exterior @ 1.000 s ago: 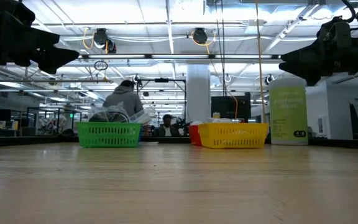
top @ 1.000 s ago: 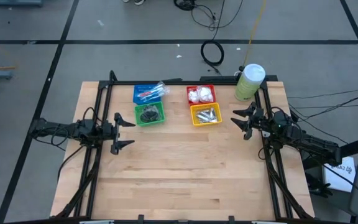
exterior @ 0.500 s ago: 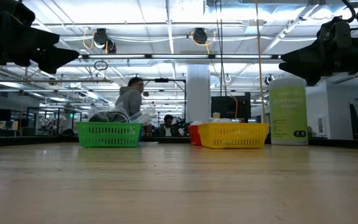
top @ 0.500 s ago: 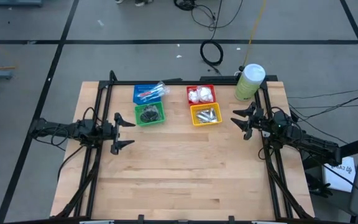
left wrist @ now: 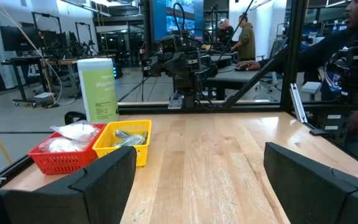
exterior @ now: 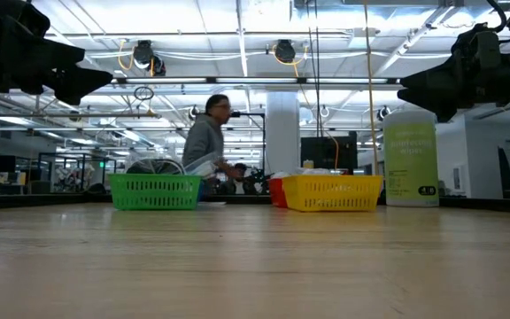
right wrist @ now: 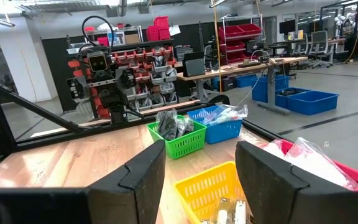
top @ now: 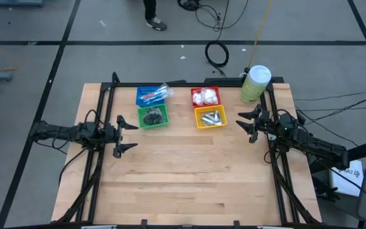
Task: Pick & Place Travel size toiletries
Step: Return to Home Position
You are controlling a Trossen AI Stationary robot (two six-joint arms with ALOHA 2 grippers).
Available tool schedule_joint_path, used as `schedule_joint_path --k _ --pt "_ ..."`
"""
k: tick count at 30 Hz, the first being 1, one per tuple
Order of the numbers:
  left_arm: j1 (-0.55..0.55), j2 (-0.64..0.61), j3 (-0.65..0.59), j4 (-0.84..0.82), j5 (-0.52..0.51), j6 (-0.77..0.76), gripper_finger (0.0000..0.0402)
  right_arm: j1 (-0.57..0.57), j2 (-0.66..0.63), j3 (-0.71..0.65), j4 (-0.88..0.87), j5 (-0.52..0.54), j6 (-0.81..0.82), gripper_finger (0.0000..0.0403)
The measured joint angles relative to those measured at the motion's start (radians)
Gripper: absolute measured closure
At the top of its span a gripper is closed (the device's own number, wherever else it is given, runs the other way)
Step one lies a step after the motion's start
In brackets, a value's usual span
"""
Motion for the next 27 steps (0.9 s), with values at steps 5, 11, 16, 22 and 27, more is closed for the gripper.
schedule_joint_path --k 5,11,16,22,27 --pt "0.000 0.000 0.000 0.000 0.000 0.000 0.0055 0.000 0.000 0.000 0.000 0.000 0.000 0.0217" --pt "0.000 0.000 0.000 0.000 0.000 0.000 0.0055 0.000 0.000 0.000 0.000 0.000 0.000 0.0219" --pt "0.000 0.000 0.000 0.000 0.000 0.000 0.0055 0.000 0.000 0.000 0.000 0.000 0.000 0.0216" --pt "0.000 0.000 0.000 0.000 0.000 0.000 0.0055 0.000 0.000 0.000 0.000 0.000 0.000 0.0219" --pt "0.000 0.000 0.000 0.000 0.000 0.000 0.0055 0.000 0.000 0.000 0.000 0.000 0.000 0.0218"
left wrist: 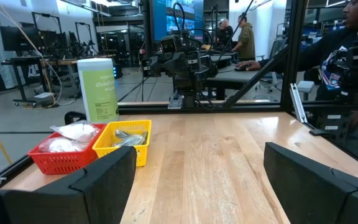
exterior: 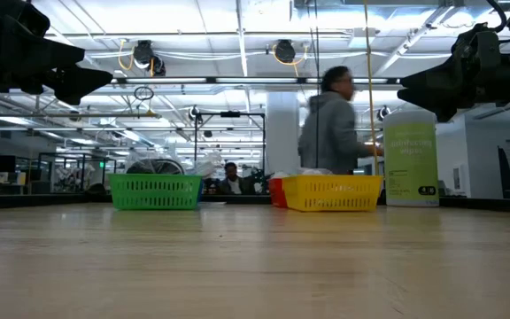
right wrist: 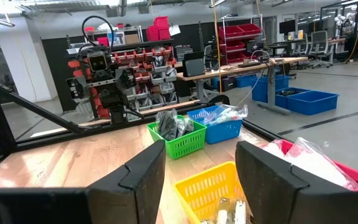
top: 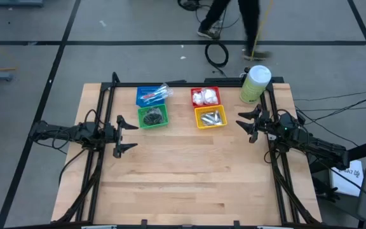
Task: Pick & Place Travel size toiletries
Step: Return to Home Position
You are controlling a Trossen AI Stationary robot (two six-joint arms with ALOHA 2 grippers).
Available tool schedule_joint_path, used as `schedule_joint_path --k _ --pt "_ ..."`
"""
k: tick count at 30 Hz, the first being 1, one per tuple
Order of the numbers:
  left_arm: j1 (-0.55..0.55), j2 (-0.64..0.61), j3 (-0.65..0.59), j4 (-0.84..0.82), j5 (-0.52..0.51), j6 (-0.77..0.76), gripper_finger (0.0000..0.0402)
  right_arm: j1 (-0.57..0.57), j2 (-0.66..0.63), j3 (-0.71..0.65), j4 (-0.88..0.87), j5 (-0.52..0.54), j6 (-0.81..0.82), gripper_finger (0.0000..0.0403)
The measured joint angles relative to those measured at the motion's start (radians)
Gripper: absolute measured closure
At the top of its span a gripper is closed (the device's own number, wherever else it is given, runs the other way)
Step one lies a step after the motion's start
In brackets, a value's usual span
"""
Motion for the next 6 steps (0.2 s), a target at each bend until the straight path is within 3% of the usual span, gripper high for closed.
schedule_joint_path --k 6 --pt "0.000 0.000 0.000 0.000 0.000 0.000 0.0055 0.000 0.000 0.000 0.000 0.000 0.000 0.0216"
